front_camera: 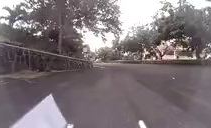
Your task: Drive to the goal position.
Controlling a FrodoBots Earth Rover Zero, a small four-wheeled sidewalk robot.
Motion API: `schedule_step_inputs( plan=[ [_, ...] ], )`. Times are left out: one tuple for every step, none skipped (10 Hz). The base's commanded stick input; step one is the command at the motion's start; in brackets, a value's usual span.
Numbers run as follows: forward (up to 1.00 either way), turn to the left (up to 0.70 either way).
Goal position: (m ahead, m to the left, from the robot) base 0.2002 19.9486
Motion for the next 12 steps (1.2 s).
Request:
schedule_step_inputs(
  plan=[
    [0.20, 0.00],
    [0.20, 0.00],
    [0.20, 0.00],
    [0.20, 0.00],
    [0.20, 0.00],
    [0.20, 0.00],
    [0.20, 0.00],
    [0.20, 0.00],
    [0.20, 0.00],
    [0.20, 0.00],
    [0.20, 0.00],
    [0.20, 0.00]
  ],
)
